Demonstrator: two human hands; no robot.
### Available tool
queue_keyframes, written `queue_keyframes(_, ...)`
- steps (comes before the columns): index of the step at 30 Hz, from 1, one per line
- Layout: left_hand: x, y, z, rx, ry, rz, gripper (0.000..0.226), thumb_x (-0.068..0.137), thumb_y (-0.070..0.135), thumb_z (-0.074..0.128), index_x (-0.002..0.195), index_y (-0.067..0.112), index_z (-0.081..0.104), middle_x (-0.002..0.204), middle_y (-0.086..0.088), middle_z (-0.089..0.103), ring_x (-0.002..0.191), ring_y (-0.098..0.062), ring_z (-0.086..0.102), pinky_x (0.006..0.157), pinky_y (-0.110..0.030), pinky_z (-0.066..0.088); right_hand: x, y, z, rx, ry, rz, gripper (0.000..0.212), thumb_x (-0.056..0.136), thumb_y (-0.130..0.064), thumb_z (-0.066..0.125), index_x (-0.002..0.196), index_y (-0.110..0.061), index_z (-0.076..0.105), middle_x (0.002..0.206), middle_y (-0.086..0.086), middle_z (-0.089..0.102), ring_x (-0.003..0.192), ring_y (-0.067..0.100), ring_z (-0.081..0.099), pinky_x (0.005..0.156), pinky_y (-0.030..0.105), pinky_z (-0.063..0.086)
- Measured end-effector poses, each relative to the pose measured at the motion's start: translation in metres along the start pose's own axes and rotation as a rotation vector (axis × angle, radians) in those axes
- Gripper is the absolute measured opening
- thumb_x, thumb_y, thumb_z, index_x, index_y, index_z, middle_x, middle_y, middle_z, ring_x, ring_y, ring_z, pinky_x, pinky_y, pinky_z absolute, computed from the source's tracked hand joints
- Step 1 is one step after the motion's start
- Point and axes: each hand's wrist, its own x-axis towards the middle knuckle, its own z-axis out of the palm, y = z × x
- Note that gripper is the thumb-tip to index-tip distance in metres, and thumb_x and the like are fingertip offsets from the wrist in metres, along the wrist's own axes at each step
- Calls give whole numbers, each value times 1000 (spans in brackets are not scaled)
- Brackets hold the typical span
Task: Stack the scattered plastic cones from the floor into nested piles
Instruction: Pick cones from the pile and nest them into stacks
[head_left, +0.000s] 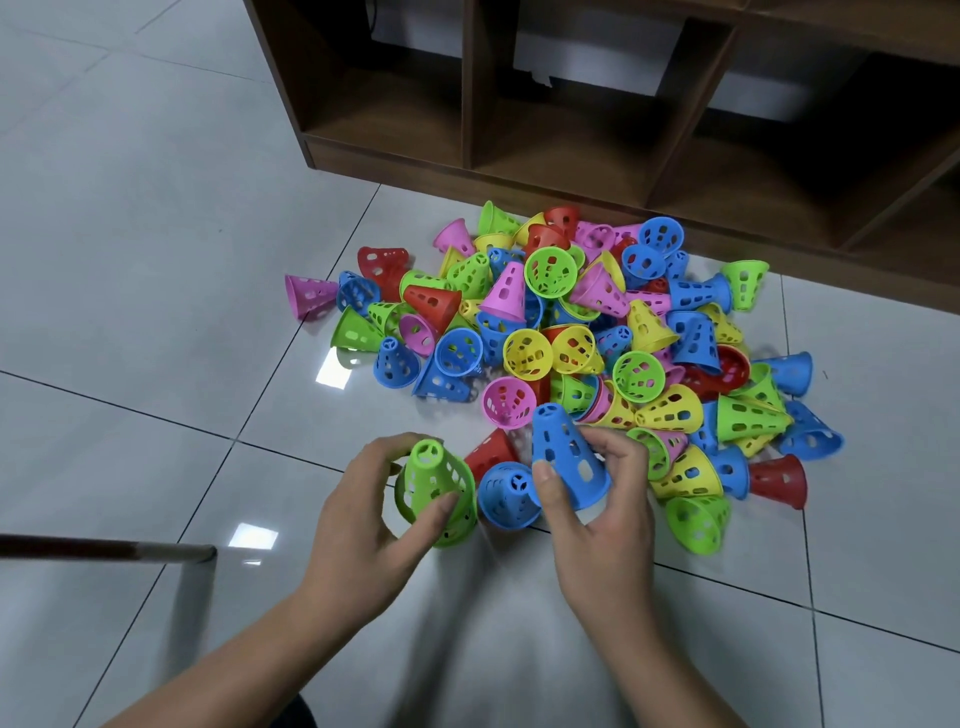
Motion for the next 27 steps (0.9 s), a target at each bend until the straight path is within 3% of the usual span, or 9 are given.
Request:
queue_keyframes(3,-4,-4,3,29,-71,11,44,91,54,71,129,36,60,124,21,67,113,-10,65,95,-25,51,-1,-2,1,36,-68,7,50,93,-40,77,136,-34,51,134,-21,61,132,10,58,103,20,46)
queue_keyframes(7,-7,-16,9,64,-172,19,44,92,55,74,131,41,59,124,25,66,114,-6,67,94,-29,55,-7,7,11,72,-221,22,58,96,-27,76,147,-32,48,142,-26,58,137,3,55,105,14,44)
queue_keyframes(11,-11,-33,13,98,-219,-11,48,90,53,75,133,45,56,126,27,66,114,-4,68,95,-38,58,-15,33,11,-141,-308,71,66,92,-37,79,149,-43,46,143,-29,54,135,0,48,106,21,44)
queue_keyframes(15,-10,-41,13,95,-240,-12,50,90,58,73,134,46,54,131,29,65,117,-2,66,98,-37,57,-17,57,9,-321,-369,-47,53,93,-37,79,138,-42,53,138,-27,55,125,6,52,105,36,48)
queue_keyframes(17,-8,-43,11,100,-254,5,50,91,64,71,135,45,55,133,28,64,120,-2,65,100,-34,55,-15,59,8,-309,-401,-46,50,94,-41,76,139,-40,54,139,-26,55,127,7,53,105,31,47)
queue_keyframes(20,2,-45,3,80,-269,15,51,99,73,49,136,39,58,134,26,63,123,-5,62,101,-32,51,-7,55,2,-190,-371,-83,37,103,-42,61,138,-30,58,137,-17,58,131,14,57,104,28,48)
queue_keyframes(23,26,-47,-3,23,-182,2,49,106,66,39,128,31,65,128,20,67,119,-10,66,98,-26,50,11,57,1,-142,-259,-105,26,109,-37,50,129,-26,63,129,-15,62,127,12,61,102,31,50)
queue_keyframes(27,67,-57,-3,164,-114,18,27,108,48,54,126,31,66,122,21,68,111,-2,64,92,-24,51,47,70,10,-268,-220,-89,19,110,-24,54,125,-27,67,121,-17,63,120,6,59,97,31,50)
